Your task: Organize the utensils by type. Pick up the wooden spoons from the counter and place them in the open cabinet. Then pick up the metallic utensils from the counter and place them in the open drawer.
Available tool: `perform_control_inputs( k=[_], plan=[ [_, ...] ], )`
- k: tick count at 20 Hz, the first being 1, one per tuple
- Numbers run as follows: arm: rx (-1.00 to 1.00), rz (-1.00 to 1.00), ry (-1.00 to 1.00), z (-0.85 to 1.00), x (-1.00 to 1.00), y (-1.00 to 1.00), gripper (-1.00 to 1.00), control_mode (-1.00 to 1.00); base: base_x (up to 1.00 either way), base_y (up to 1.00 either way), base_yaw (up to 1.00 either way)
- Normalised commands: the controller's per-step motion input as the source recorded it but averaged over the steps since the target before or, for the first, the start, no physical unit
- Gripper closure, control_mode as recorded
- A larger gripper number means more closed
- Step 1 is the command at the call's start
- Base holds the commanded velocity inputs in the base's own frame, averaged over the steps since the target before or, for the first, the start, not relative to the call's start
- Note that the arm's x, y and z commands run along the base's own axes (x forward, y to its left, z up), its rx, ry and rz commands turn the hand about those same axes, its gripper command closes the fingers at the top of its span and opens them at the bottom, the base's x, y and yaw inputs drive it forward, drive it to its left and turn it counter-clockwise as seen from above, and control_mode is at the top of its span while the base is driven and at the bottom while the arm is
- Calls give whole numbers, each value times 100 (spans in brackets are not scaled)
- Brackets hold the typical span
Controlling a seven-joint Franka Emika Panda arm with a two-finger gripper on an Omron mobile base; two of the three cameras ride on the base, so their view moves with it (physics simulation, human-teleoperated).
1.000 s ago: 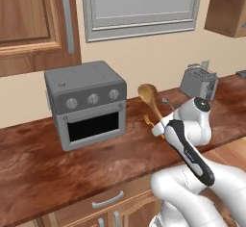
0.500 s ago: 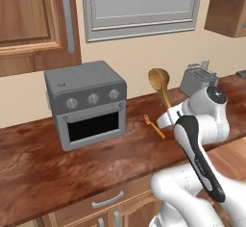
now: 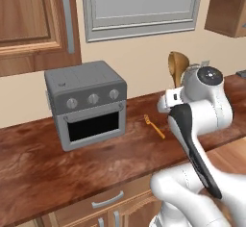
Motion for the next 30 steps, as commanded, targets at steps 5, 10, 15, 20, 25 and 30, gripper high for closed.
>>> perform_control_inputs(
  k=[5,10,15,20,25,30],
  plan=[
    [5,-60,-3,1,-21,0,100,-100,0,0,0],
    [17,-52,-13,0,-26,0,100,-100,0,0,0],
    [20,-36,-7,0,-16,0,100,-100,0,0,0],
    [21,-23,-17,-1,-14,0,100,-100,0,0,0],
    [19,-12,-23,-8,-20,0,100,-100,0,0,0],
    [13,-9,-26,-10,-17,0,100,-100,0,0,0]
  ],
)
